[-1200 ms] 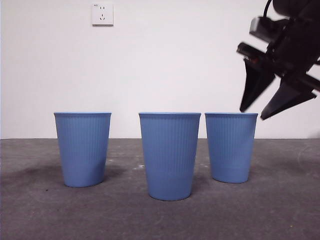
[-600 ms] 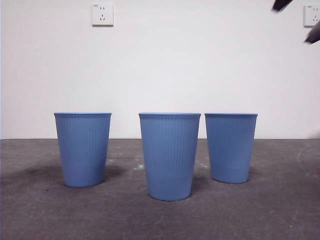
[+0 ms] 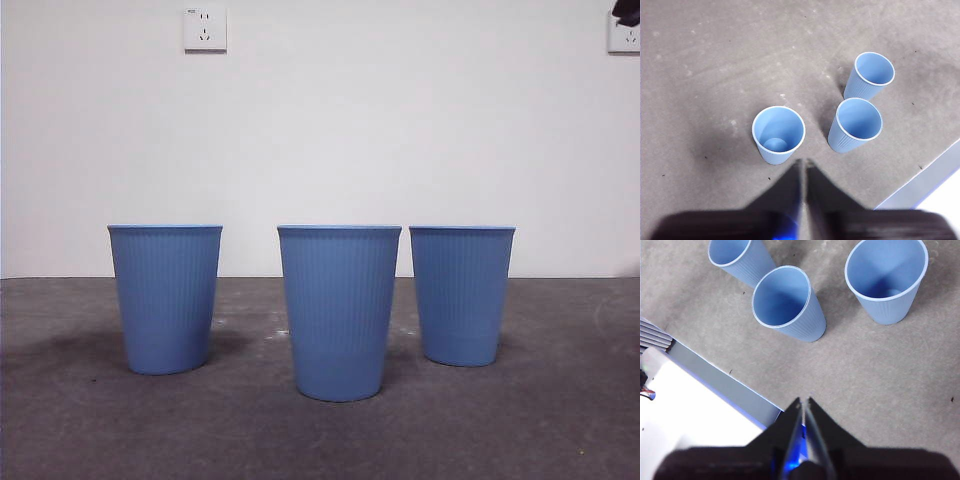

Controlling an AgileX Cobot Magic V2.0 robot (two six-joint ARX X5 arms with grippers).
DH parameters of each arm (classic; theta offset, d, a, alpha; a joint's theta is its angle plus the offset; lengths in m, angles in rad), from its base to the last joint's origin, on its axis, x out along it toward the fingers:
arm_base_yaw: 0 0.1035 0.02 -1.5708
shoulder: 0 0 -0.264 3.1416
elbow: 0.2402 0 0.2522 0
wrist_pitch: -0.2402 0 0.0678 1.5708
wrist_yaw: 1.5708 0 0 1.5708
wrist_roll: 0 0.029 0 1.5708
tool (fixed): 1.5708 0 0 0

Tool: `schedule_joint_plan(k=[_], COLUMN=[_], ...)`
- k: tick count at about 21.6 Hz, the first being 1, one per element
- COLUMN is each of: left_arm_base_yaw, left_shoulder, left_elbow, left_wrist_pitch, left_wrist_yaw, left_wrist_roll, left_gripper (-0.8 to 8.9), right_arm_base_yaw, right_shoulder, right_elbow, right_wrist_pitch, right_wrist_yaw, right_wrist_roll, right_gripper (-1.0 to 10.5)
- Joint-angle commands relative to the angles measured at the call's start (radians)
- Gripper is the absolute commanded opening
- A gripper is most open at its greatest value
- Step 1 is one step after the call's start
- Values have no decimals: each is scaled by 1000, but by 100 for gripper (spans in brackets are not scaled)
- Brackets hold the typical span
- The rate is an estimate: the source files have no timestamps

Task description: Pick up the cup on the top,put the cup on the left,pick up the cup in the middle,put the cup on the right

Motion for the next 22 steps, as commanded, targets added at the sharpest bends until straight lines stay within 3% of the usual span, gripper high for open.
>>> schedule_joint_plan(k=[1,19,22], left_arm_base_yaw=[-2,-2,7], left_shoulder=[-2,-2,-3], left_elbow=[0,0,0], left_wrist_pitch=[-1,4,38], left_wrist_yaw=[-1,-2,-19], left_wrist_roll=[11,13,73], left_gripper=[-3,-3,-3], right_arm_base_yaw=[2,1,1], right_shoulder=[0,0,0], right_elbow=[1,1,1], right_wrist_pitch=[2,2,2], right_wrist_yaw=[3,3,3], right_wrist_roll=[24,24,24], right_gripper=[5,6,5])
